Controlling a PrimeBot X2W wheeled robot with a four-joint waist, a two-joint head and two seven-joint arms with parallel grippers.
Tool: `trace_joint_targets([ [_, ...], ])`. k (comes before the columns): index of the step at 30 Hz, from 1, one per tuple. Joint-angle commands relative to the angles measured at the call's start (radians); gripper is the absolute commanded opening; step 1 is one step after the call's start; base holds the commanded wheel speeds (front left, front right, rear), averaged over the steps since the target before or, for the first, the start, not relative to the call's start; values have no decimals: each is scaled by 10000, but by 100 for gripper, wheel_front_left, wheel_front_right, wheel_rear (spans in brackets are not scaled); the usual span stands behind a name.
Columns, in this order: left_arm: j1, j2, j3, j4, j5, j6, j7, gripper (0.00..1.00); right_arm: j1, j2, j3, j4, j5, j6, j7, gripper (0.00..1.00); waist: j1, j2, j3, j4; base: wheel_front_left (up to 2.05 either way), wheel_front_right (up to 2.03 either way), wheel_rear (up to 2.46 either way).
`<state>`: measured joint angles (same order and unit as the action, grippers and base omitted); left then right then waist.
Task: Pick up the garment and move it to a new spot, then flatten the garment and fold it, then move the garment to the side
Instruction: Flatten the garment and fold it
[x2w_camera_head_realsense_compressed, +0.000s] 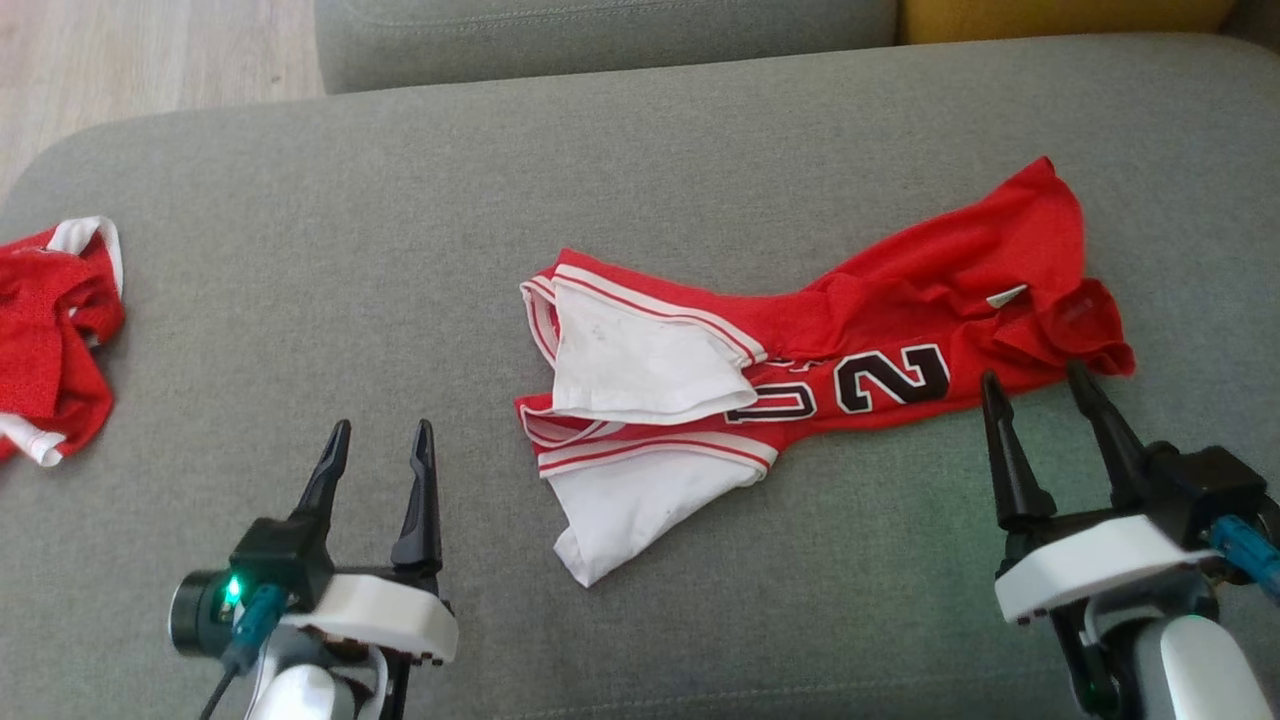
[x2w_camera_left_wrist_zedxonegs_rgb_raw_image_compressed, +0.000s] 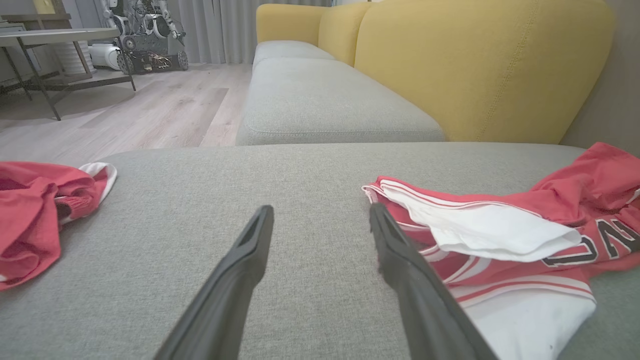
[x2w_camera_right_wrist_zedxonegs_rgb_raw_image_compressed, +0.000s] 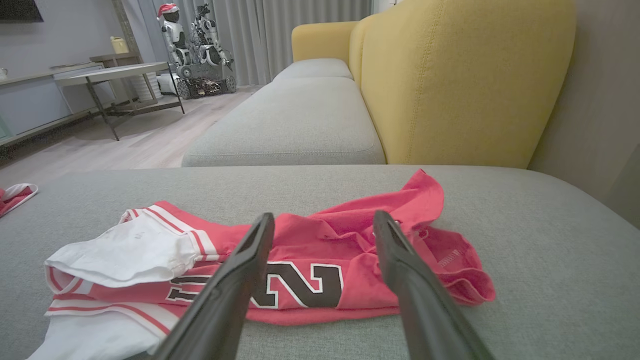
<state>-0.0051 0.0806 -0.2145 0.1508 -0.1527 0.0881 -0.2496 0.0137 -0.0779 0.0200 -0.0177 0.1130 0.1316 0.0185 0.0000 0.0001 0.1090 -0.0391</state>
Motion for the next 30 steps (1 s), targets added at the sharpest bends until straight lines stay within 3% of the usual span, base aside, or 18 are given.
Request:
trace_joint_targets([
  [1, -465, 113, 273, -332, -56, 49, -121, 100, -323, -53, 141, -291, -36, -9, 11, 100, 0, -1, 62, 31, 0, 0, 0],
  [7, -630, 85, 196, -425, -44, 88, -122, 100, -828, -194, -368, 304, 38, -9, 72, 100, 0, -1, 384, 100, 0, 0, 0],
  [20, -1566, -64, -126, -410, 6, -9, -122, 100, -3193, -887, -1314, 3544, -11, -9, -67, 98, 0, -1, 1601, 409, 0, 0, 0],
  [21, -1611, -77, -139, -397, 4, -11, -122, 100, -3342, -921, -1328, 3745, 10, -9, -53, 37, 0, -1, 1659, 418, 0, 0, 0],
  [22, -1652, -89, -150, -387, 4, -11, -122, 100, -3494, -930, -1349, 3864, 102, -9, -110, 0, 0, -1, 1703, 423, 0, 0, 0],
  [30, -1859, -142, -138, -346, 52, -30, -122, 100, -4410, -1555, -2034, 4020, 350, -9, -206, 0, 0, -1, 1863, 331, 0, 0, 0],
])
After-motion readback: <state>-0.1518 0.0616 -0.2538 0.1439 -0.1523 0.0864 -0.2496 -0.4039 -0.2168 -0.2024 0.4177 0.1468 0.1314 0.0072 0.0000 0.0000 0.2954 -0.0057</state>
